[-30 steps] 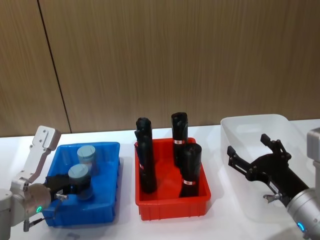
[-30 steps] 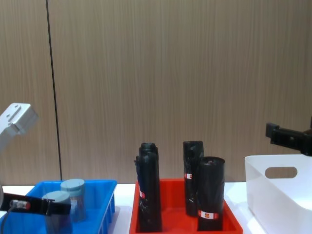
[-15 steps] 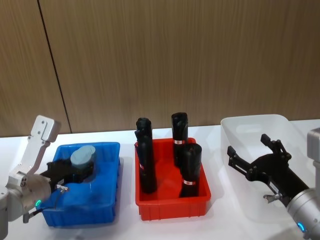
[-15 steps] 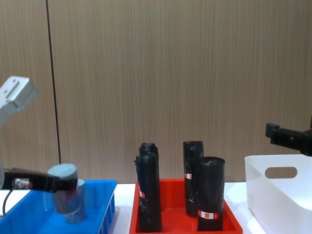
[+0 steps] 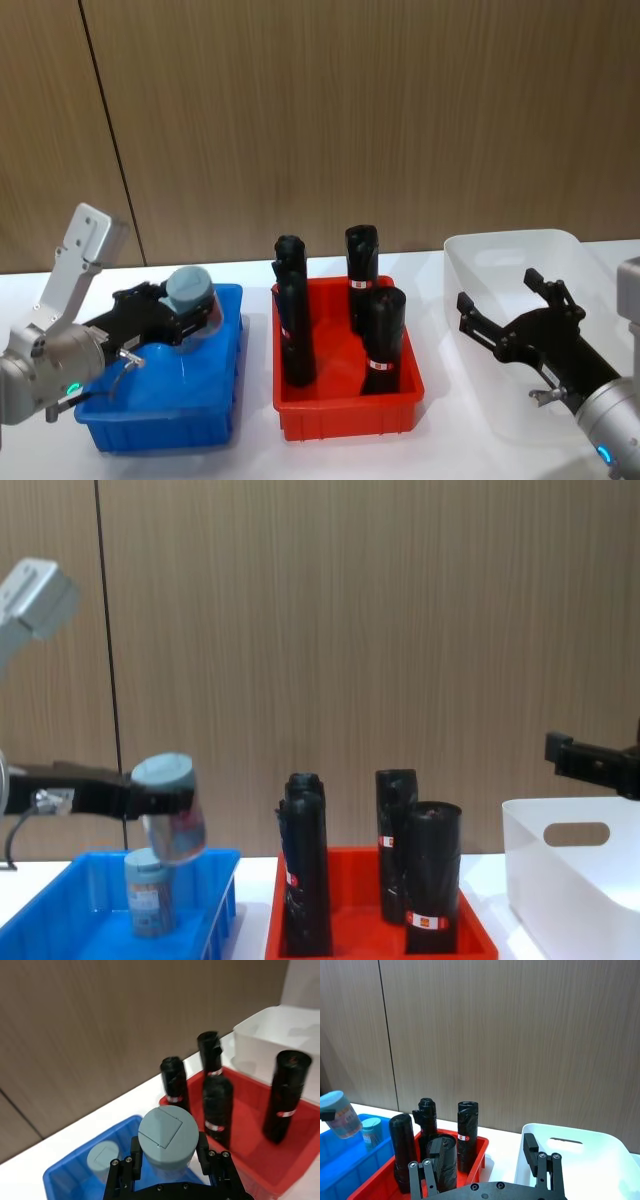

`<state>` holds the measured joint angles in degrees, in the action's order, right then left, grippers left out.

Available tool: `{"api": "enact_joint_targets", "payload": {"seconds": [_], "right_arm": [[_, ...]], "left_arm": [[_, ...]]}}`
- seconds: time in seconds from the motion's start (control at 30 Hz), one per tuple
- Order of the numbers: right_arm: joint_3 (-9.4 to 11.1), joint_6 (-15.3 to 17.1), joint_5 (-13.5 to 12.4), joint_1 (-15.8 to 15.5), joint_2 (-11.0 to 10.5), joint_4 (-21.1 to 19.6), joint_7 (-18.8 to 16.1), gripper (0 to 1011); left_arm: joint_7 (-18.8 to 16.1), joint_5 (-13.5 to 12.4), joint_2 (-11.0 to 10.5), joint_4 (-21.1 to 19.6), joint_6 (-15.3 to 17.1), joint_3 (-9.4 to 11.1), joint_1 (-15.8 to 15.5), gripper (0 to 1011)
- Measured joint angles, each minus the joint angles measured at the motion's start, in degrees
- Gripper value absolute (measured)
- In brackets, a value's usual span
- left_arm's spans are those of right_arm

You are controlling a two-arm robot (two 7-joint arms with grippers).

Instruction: Pick the cotton swabs from the blue box and place them into the white box.

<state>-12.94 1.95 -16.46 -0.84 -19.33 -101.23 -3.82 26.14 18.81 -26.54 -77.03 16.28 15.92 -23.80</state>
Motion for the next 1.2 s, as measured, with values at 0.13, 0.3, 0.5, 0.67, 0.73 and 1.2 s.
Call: {"api": "enact_joint_targets", "payload": {"seconds": [0.13,0.3,0.5,0.67,0.73,1.2], "right_arm": [[0.0,0.0,0.0,0.0,0.0,0.0,0.0,1002],[0.0,0.0,0.0,0.0,0.0,0.0,0.0,1002],[0.0,0.0,0.0,0.0,0.0,0.0,0.0,1002],[0.0,0.0,0.0,0.0,0.0,0.0,0.0,1002],[0.0,0.0,0.0,0.0,0.0,0.0,0.0,1001],[0.0,0.0,0.0,0.0,0.0,0.0,0.0,1002]], "left_arm": [[3.5,0.7,-0.7,-1.4,-1.1,-0.4,0.0,652],[7.3,1.7,-1.4,-2.3,-2.2,-0.8,-0.1,652],[12.8,3.4,-1.9,-2.7,-3.3,-1.1,-0.8,652],[17.8,5.0,-2.0,-2.3,-3.7,-1.3,-1.8,652],[19.2,5.5,-2.0,-2.1,-3.8,-1.3,-2.1,652],[32.3,9.0,-1.0,1.5,-4.2,-0.3,-5.5,652]]}}
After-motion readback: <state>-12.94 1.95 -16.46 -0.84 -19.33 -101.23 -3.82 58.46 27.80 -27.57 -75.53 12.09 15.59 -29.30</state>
